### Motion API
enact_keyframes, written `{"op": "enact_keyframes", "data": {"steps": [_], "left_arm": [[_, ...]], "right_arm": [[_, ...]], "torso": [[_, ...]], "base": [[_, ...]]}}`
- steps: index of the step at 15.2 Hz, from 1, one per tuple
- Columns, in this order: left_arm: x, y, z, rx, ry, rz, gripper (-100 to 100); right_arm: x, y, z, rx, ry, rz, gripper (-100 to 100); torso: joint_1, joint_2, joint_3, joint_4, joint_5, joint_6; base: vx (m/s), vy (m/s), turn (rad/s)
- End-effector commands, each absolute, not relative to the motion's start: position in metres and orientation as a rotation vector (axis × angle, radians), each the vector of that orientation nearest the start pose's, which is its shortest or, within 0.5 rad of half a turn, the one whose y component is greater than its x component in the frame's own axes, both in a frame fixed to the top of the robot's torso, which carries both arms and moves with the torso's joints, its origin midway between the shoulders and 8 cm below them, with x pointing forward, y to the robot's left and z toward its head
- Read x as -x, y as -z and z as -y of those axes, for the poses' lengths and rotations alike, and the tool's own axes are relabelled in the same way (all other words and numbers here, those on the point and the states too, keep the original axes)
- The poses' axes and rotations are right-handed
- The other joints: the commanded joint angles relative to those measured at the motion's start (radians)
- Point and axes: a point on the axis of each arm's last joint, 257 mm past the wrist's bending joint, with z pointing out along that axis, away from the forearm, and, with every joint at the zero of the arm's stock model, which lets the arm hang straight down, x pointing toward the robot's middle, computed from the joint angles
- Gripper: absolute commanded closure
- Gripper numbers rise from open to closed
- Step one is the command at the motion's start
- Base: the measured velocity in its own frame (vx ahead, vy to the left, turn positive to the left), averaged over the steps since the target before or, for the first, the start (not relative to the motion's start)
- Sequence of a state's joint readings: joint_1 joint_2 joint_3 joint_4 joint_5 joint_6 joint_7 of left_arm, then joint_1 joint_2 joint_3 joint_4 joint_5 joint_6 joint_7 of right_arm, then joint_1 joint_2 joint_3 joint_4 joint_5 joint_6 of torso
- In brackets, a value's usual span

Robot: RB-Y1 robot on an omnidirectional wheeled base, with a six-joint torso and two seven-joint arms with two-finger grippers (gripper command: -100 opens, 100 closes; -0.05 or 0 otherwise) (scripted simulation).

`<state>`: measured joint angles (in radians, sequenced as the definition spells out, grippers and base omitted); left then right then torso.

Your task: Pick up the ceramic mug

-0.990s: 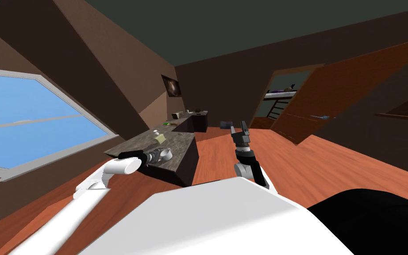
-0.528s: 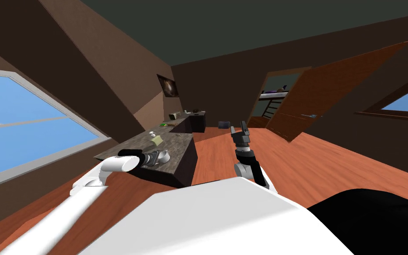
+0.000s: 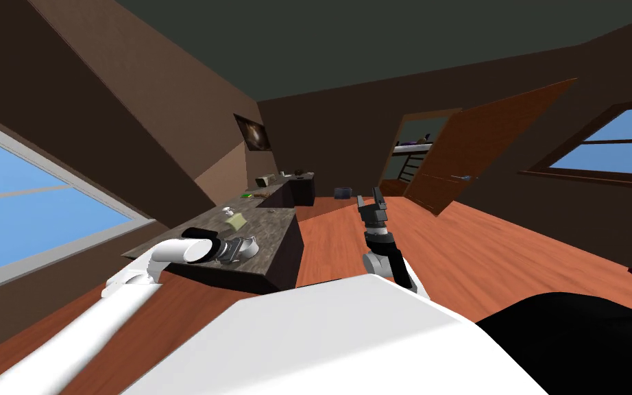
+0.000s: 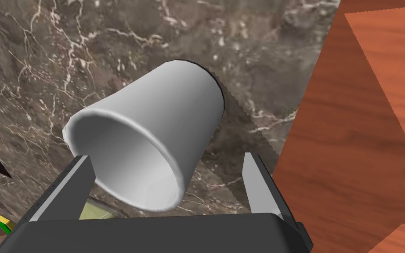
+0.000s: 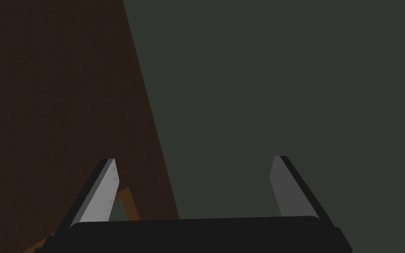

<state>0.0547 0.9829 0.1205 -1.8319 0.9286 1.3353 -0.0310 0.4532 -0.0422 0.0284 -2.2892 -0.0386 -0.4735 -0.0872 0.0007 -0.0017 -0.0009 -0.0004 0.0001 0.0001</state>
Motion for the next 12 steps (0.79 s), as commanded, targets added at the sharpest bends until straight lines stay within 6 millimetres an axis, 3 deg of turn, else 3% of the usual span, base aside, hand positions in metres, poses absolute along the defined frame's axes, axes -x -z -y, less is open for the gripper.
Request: {"op": "enact_keyframes", "data": {"steps": [1, 12], "left_arm": [[-0.373, 0.275, -0.451, 1.816, 0.330, -2.141, -100], [-0.333, 0.276, -0.462, 1.962, 0.170, -2.236, -100]], "right_arm": [[-0.351, -0.038, 0.265, -0.669, -1.460, -0.586, 0], [-0.351, -0.038, 0.265, -0.669, -1.460, -0.586, 0]], "torso": [[0.000, 0.000, 0.000, 0.000, 0.000, 0.000], [0.001, 0.000, 0.000, 0.000, 0.000, 0.000]], "base": [[0.012, 0.009, -0.041], [0.015, 0.011, -0.081]]}}
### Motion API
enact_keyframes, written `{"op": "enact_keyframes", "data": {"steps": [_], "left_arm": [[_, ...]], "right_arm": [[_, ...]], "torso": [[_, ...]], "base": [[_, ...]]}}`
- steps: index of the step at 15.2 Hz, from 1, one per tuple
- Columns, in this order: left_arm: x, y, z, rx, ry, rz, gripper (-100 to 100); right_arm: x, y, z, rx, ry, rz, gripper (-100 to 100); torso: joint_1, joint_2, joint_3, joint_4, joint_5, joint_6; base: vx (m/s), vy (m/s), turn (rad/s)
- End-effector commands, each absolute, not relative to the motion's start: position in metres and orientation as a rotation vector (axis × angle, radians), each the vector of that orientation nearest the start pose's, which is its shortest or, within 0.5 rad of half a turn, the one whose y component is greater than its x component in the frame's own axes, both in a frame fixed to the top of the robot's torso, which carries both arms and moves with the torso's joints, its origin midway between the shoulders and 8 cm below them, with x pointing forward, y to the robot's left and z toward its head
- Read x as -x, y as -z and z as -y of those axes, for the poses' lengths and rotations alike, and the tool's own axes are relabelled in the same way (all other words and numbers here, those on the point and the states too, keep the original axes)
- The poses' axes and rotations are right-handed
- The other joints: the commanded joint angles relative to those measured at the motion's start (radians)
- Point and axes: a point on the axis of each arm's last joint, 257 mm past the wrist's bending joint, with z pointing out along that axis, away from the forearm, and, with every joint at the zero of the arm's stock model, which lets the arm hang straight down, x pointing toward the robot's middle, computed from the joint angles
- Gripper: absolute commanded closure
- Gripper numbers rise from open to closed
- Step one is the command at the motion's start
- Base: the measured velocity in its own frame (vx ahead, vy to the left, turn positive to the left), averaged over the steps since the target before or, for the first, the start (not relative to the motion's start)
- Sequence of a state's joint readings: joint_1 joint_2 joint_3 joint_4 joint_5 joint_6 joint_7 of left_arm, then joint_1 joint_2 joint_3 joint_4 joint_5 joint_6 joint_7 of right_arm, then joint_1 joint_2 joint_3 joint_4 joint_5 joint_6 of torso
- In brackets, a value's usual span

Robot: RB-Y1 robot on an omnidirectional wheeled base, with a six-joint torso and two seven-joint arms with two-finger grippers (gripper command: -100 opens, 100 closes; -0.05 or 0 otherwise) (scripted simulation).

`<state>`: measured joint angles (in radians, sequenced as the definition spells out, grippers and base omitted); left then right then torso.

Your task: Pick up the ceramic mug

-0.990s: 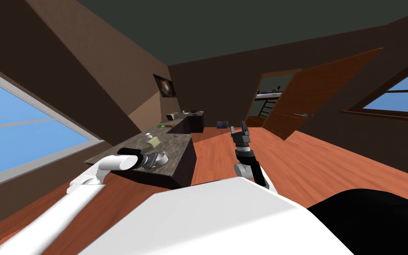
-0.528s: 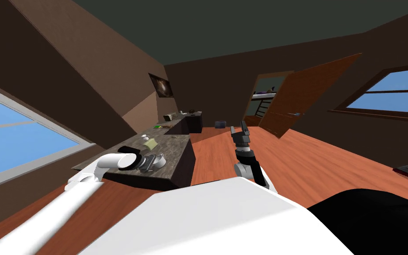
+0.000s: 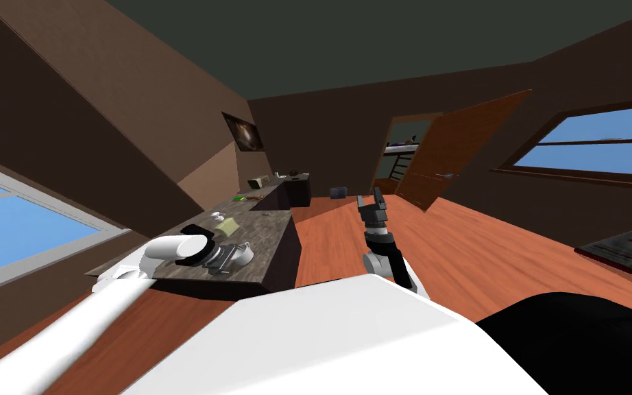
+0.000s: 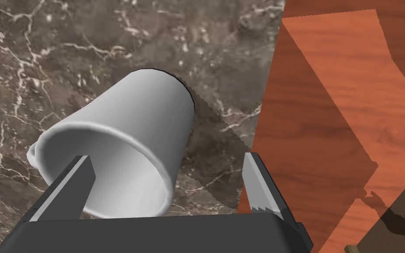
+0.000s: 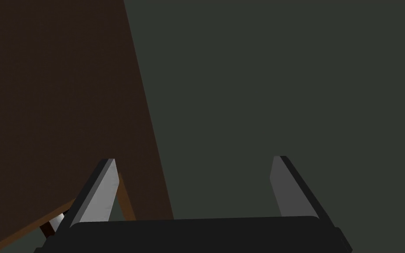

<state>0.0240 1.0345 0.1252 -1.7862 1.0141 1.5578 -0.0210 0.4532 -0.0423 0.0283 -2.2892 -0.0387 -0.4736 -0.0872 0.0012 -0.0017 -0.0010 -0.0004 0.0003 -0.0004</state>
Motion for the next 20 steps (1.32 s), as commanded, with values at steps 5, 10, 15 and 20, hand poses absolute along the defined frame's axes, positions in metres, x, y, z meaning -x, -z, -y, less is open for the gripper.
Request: {"op": "enact_keyframes", "data": {"steps": [5, 10, 15, 20], "left_arm": [[-0.313, 0.273, -0.466, 2.030, 0.094, -2.281, -100], [-0.310, 0.288, -0.469, 2.052, 0.082, -2.276, -100], [-0.311, 0.289, -0.468, 2.052, 0.082, -2.276, 100], [-0.310, 0.279, -0.468, 2.047, 0.083, -2.283, 100]], "right_arm": [[-0.351, -0.038, 0.265, -0.669, -1.460, -0.586, 0], [-0.351, -0.038, 0.265, -0.669, -1.460, -0.586, 0], [-0.351, -0.038, 0.265, -0.669, -1.460, -0.586, 0], [-0.351, -0.038, 0.265, -0.669, -1.460, -0.586, 0]], "torso": [[0.000, 0.000, 0.000, 0.000, 0.000, 0.000], [-0.001, 0.001, 0.000, 0.000, 0.000, 0.000], [-0.001, 0.002, 0.001, 0.000, 0.000, 0.000], [-0.001, 0.000, 0.001, 0.001, -0.001, 0.000]], "base": [[0.016, 0.014, -0.069], [0.008, 0.011, -0.071], [-0.010, 0.001, -0.011], [0.012, -0.002, 0.041]]}}
